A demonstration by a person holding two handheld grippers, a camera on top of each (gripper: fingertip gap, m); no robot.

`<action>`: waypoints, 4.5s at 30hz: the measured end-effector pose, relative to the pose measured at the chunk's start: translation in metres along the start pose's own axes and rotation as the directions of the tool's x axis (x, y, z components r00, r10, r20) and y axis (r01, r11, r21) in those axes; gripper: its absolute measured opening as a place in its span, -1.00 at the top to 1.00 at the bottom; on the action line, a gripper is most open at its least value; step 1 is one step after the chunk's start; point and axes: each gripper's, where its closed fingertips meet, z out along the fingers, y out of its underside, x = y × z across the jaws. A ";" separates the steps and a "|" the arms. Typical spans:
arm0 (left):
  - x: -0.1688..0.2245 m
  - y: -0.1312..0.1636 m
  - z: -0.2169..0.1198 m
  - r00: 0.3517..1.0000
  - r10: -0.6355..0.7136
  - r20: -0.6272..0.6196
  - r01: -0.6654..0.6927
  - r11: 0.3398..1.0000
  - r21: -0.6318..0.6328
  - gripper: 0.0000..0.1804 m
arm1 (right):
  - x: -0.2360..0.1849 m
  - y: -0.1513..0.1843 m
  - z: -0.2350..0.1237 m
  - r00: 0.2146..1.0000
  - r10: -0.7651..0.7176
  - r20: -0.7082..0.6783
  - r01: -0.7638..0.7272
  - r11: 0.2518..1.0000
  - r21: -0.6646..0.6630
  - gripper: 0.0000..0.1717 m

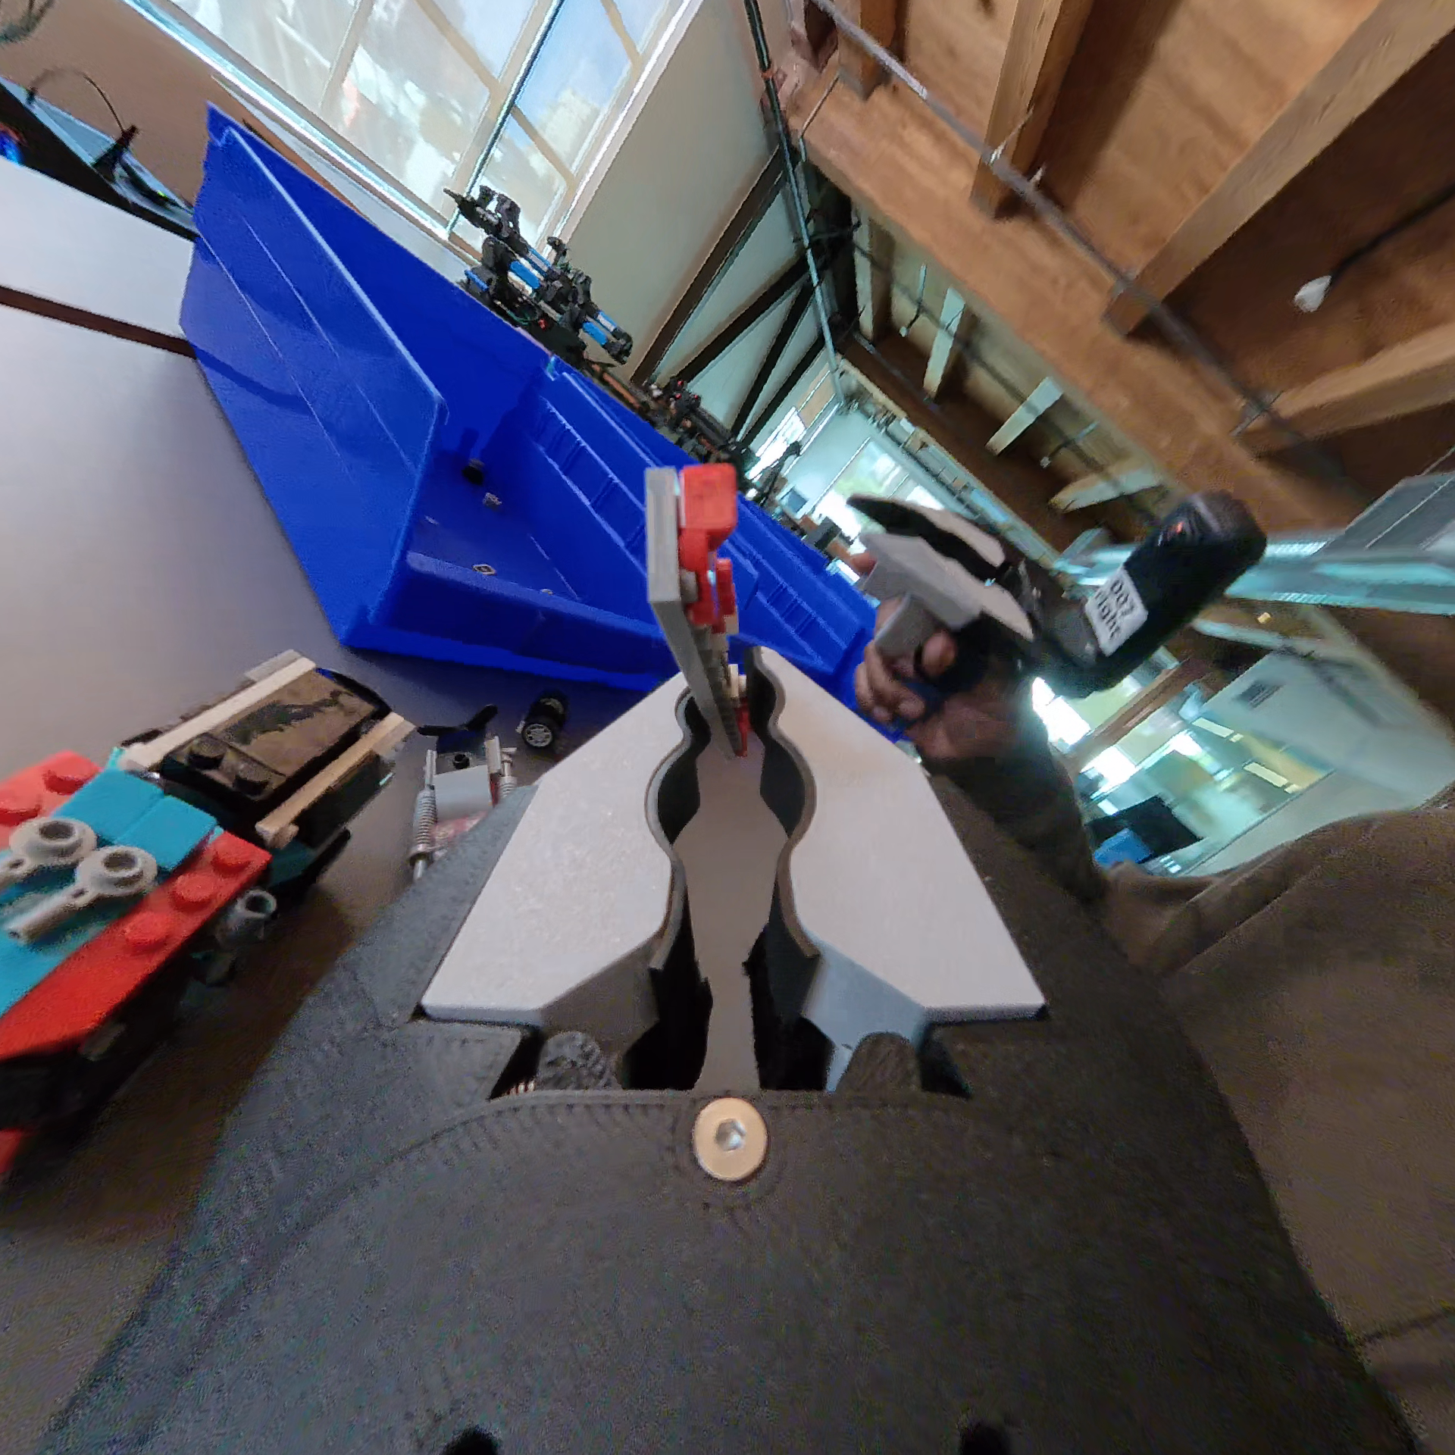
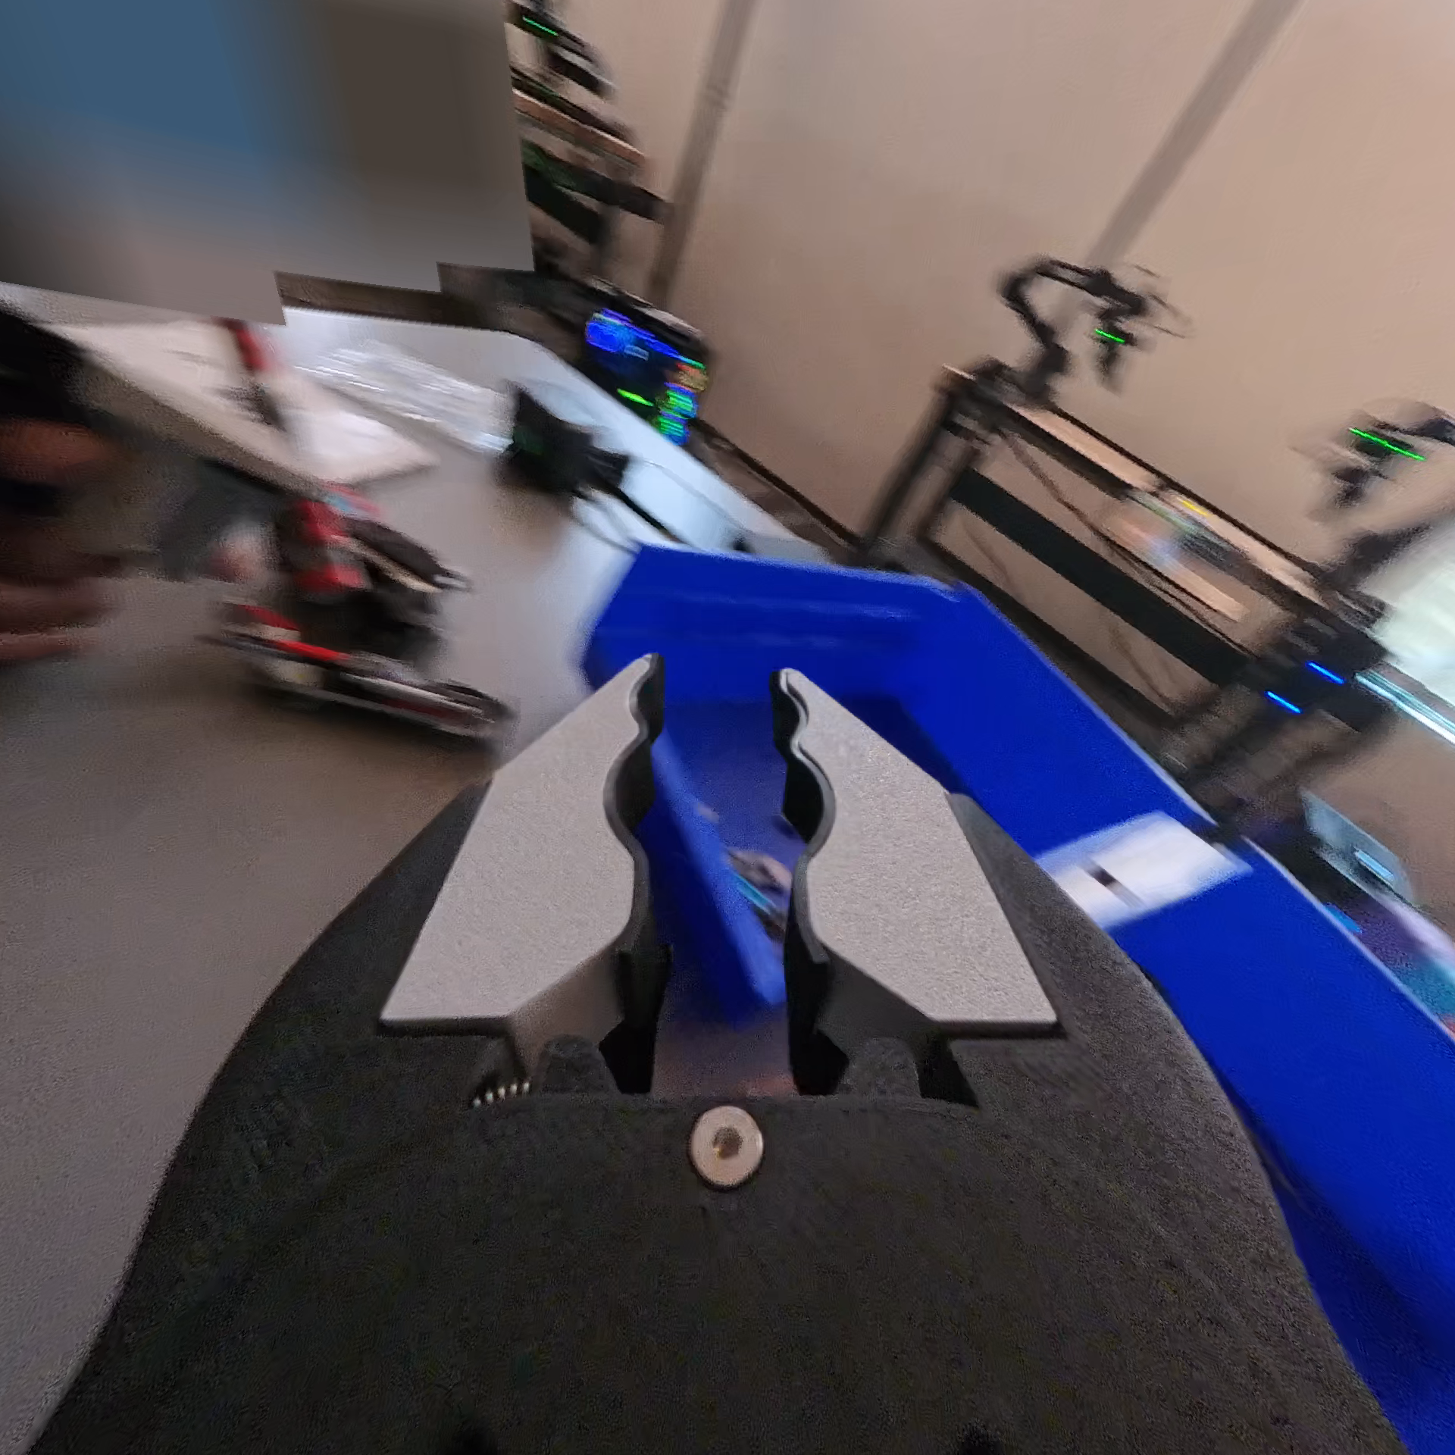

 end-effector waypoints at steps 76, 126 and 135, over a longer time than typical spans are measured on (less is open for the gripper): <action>0.012 -0.001 0.000 0.977 0.198 0.074 -0.200 0.980 0.020 0.93 | -0.152 -0.026 0.065 0.915 -0.239 0.325 0.175 0.961 0.215 0.92; 0.012 0.007 0.002 0.947 0.303 0.107 -0.300 0.953 -0.037 0.93 | -0.153 -0.016 0.063 0.910 -0.261 0.324 0.236 0.965 0.113 0.92; 0.007 0.014 0.003 0.968 0.231 0.093 -0.224 0.971 -0.084 0.93 | -0.155 -0.010 0.061 0.834 -0.473 0.283 0.446 0.881 0.159 0.94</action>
